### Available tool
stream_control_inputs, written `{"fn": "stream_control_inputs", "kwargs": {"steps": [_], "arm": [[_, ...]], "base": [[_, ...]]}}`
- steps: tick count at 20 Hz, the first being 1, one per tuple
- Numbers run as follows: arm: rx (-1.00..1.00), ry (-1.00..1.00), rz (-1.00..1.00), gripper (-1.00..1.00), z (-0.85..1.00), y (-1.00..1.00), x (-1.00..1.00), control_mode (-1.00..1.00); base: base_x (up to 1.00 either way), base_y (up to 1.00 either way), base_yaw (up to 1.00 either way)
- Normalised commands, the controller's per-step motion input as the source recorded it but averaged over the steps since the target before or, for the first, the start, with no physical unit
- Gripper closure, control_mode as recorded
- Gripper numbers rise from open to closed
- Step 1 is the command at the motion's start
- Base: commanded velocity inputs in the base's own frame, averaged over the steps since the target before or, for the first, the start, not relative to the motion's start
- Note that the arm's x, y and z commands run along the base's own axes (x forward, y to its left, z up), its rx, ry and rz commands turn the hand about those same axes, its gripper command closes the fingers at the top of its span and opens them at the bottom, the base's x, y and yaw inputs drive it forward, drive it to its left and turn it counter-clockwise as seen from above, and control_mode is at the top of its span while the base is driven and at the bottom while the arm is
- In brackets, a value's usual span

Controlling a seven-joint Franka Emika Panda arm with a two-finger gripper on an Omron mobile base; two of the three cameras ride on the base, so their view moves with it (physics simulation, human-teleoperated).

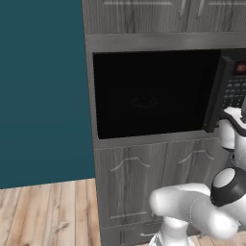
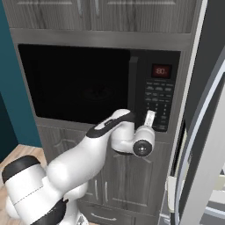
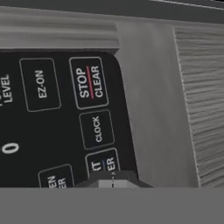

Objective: Transport the steak from the fridge to the microwave and turn on the microwave.

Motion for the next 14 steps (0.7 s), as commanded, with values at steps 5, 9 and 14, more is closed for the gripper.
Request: {"fn": "stream_control_inputs", "kwargs": {"steps": [5, 9, 14], "arm": [[0.00, 0.00, 0.00, 1.00, 0.00, -0.06, 0.19, -1.00], [0.00, 0.00, 0.00, 1.00, -0.06, -0.02, 0.28, -1.00], [0.00, 0.00, 0.00, 1.00, -0.10, -0.02, 0.38, -1.00]], "base": [[0.00, 0.00, 0.00], [0.00, 0.00, 0.00], [0.00, 0.00, 0.00]]}}
